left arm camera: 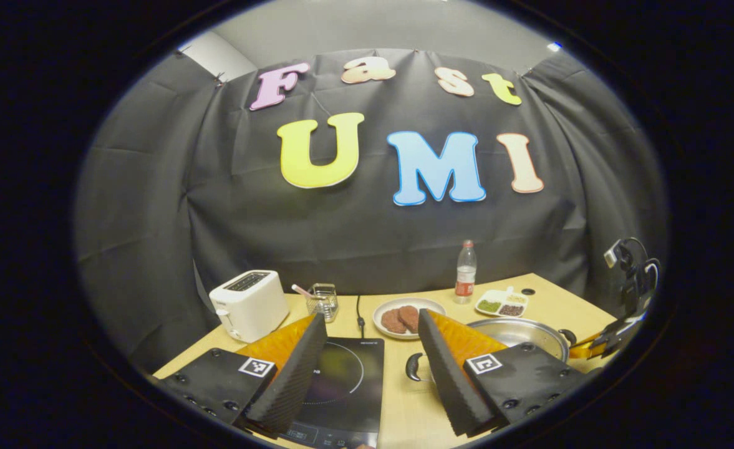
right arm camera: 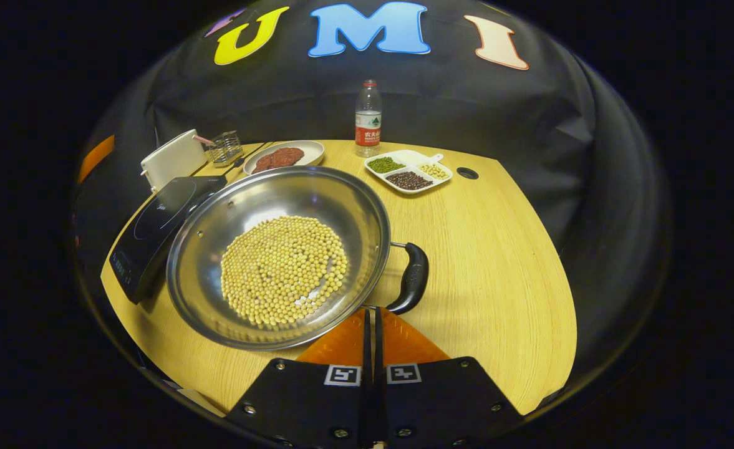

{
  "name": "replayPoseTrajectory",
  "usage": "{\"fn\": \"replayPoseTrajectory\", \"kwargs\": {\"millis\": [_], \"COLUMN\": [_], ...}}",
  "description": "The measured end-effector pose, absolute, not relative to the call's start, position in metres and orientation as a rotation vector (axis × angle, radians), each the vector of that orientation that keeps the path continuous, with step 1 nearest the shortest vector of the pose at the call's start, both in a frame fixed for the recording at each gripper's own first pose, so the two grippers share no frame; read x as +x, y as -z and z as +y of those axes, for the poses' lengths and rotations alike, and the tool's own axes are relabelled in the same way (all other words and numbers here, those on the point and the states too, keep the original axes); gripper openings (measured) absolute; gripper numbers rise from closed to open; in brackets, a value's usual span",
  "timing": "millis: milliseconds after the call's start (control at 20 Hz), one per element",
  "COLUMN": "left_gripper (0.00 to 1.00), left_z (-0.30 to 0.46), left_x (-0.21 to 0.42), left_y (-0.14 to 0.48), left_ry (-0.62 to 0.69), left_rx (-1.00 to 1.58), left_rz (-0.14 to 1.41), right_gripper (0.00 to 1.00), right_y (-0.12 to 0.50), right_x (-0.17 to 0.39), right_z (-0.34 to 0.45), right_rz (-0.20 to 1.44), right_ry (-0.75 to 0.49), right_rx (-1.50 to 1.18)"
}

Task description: First push the handle of the pot to place it horizontally, then grasp the pot with both hands and set it on the induction cooktop.

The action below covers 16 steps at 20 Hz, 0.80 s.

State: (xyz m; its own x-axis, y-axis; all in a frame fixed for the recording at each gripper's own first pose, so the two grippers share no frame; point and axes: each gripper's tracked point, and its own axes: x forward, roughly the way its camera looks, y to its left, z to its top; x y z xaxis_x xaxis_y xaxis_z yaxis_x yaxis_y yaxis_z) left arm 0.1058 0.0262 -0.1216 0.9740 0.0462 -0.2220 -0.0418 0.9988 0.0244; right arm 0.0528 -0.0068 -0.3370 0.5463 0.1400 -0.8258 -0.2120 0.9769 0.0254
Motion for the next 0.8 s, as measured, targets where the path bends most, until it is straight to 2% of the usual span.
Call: {"fn": "replayPoseTrajectory", "kwargs": {"millis": [50, 100, 150, 350, 500, 550, 650, 700, 750, 800], "left_gripper": [0.96, 1.00, 0.96, 0.96, 0.96, 0.96, 0.96, 0.92, 0.96, 0.96], "left_z": [0.023, 0.020, 0.018, 0.010, 0.002, 0.000, -0.008, -0.013, -0.017, -0.020], "left_x": [0.104, 0.106, 0.107, 0.110, 0.116, 0.118, 0.127, 0.131, 0.135, 0.139], "left_y": [0.128, 0.132, 0.138, 0.162, 0.177, 0.182, 0.193, 0.200, 0.207, 0.211], "left_ry": [-0.039, -0.034, -0.028, -0.008, 0.015, 0.019, 0.043, 0.067, 0.080, 0.092], "left_rx": [0.023, 0.026, 0.029, 0.040, 0.044, 0.046, 0.041, 0.035, 0.030, 0.024], "left_rz": [0.234, 0.242, 0.251, 0.296, 0.322, 0.328, 0.349, 0.369, 0.385, 0.399], "right_gripper": [0.01, 0.01, 0.01, 0.01, 0.01, 0.12, 0.65, 0.79, 1.00, 1.00], "right_y": [0.339, 0.340, 0.340, 0.328, 0.304, 0.296, 0.282, 0.279, 0.278, 0.278], "right_x": [0.059, 0.065, 0.068, 0.079, 0.088, 0.091, 0.094, 0.096, 0.099, 0.099], "right_z": [-0.010, -0.013, -0.014, -0.026, -0.028, -0.030, -0.032, -0.033, -0.034, -0.034], "right_rz": [0.964, 0.959, 0.956, 0.903, 0.805, 0.772, 0.714, 0.691, 0.675, 0.673], "right_ry": [-0.199, -0.190, -0.185, -0.132, -0.091, -0.077, -0.048, -0.034, -0.021, -0.017], "right_rx": [-0.088, -0.092, -0.092, -0.079, -0.032, -0.023, -0.019, -0.022, -0.026, -0.028]}}
